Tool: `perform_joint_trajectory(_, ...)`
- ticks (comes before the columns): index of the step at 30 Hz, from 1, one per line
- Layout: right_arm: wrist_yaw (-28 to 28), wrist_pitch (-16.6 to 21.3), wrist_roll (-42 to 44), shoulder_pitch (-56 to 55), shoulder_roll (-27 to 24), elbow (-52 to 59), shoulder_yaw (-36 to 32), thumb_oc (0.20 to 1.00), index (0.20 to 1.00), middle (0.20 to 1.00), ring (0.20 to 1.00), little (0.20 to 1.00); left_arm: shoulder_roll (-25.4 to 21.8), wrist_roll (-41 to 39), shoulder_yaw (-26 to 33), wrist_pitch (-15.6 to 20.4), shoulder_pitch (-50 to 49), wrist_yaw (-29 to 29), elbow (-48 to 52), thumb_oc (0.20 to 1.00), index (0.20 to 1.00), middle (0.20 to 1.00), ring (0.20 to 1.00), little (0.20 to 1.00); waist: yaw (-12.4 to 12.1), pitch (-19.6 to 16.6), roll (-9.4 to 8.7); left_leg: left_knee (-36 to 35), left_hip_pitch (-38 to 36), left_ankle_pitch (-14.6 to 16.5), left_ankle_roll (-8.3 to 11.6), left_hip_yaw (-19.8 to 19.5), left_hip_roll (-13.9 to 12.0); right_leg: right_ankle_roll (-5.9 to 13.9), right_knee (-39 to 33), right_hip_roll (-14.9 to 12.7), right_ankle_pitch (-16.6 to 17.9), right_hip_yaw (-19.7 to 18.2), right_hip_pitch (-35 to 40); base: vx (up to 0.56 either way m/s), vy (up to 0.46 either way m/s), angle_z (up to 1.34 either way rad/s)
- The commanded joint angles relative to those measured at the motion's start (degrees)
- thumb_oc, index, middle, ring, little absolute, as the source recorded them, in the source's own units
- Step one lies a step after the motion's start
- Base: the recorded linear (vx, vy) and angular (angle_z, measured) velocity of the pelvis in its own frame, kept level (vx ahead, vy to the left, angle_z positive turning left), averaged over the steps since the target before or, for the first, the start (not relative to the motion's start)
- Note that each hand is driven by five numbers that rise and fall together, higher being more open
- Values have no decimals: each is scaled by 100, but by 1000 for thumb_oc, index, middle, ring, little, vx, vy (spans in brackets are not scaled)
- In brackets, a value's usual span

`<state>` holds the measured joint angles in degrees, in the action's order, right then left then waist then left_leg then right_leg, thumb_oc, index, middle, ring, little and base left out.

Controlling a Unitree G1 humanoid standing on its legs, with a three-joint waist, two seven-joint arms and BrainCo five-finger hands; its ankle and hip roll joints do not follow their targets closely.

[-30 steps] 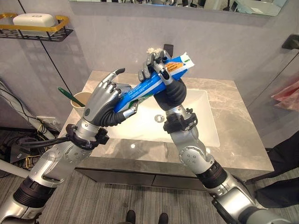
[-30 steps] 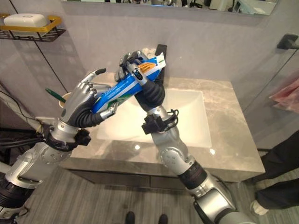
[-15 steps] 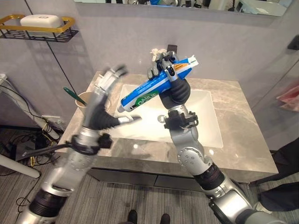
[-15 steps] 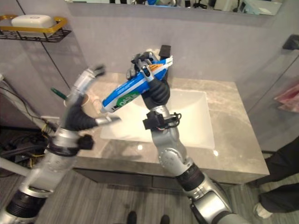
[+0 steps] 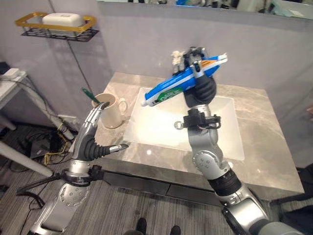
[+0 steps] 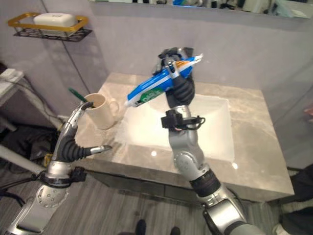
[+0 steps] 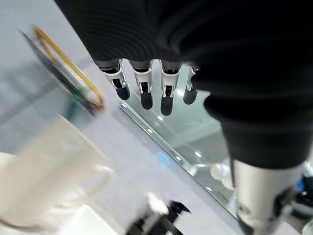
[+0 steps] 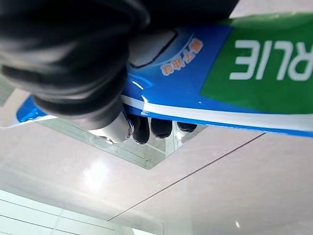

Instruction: Put brush and paste in cup on sink, flatten towel.

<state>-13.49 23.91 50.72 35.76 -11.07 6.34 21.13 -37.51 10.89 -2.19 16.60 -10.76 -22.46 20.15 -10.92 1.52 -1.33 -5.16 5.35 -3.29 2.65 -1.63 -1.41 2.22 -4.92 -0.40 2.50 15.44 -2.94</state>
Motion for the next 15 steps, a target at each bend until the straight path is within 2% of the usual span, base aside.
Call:
perform_joint_trajectory(1, -165, 366, -478, 741, 40, 293, -313, 200, 200, 200, 200, 200, -399, -579, 200, 380, 35, -240, 178, 1000, 1000, 1000, 1000, 1000, -136, -187, -405, 16, 101, 53, 181, -347, -79, 544, -8, -699, -35, 5, 229, 7, -8, 45)
perform_joint_trajectory(6, -370, 349, -814, 928, -243, 177, -478, 200, 200, 200, 200, 200, -263, -1233, 328, 507, -223, -67, -19, 1000, 1000, 1000, 1000, 1000, -453, -149, -481, 16, 232, 1, 169, -626, 30, 551, -8, -739, -67, 296, 290, 11, -6, 28)
perform_joint_trajectory(10, -488, 254, -1133, 1148, -469, -18, -509, 200, 200, 200, 200, 200, -359, -1608, 214, 494, -386, 261, -121, 1000, 1000, 1000, 1000, 1000, -667, -110, -540, 16, 299, -31, 157, -819, 88, 568, -8, -763, -87, 487, 331, 17, -6, 40)
perform_joint_trajectory(15, -621, 129, -1468, 1365, -684, -305, -460, 200, 200, 200, 200, 200, -474, -1830, 48, 448, -502, 520, -264, 1000, 1000, 1000, 1000, 1000, -819, -73, -595, 16, 351, -51, 147, -913, 136, 592, -8, -777, -98, 588, 350, 11, 7, 22)
